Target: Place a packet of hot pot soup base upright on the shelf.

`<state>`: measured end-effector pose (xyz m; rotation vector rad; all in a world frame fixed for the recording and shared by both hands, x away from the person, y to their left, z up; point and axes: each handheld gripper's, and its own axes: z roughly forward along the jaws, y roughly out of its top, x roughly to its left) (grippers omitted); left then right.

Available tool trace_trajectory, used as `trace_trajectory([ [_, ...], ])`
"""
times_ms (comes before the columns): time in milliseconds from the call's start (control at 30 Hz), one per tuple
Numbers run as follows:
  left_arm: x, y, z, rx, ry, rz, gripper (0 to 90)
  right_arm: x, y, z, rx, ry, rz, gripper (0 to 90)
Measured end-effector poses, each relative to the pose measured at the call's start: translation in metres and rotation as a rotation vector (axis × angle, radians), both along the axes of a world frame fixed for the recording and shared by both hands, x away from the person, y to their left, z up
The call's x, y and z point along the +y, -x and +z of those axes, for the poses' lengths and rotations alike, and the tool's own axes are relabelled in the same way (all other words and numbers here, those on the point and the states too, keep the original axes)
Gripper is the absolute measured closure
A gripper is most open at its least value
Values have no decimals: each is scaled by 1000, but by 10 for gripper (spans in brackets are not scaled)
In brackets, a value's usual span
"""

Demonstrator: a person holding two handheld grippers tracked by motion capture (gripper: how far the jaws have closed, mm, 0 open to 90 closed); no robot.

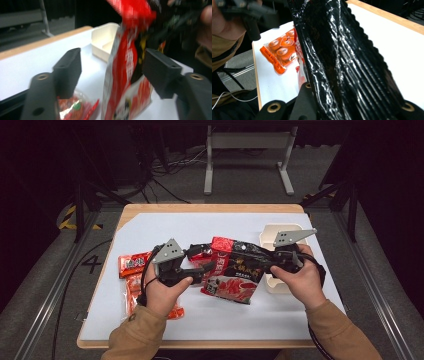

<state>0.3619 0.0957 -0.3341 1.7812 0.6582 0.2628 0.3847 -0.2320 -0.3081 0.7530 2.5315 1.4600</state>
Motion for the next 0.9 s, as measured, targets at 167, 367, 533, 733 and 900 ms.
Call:
trace_trajectory([
  [167,18,-4,-12,24,-15,28,231,-9,-6,15,-24,3,-23,836],
  [367,38,-2,-25,44,-45,67,206,-20,-16,31,-52,7,-58,836],
  [533,58,1,-34,48,-61,95,194,-28,-25,44,-70,-3,-72,836],
  [733,87,3,-41,58,-82,173,172,-39,-34,60,-112,10,-98,835],
  [900,100,-2,-45,91,-101,207,154,-46,-41,65,-123,22,-101,834],
])
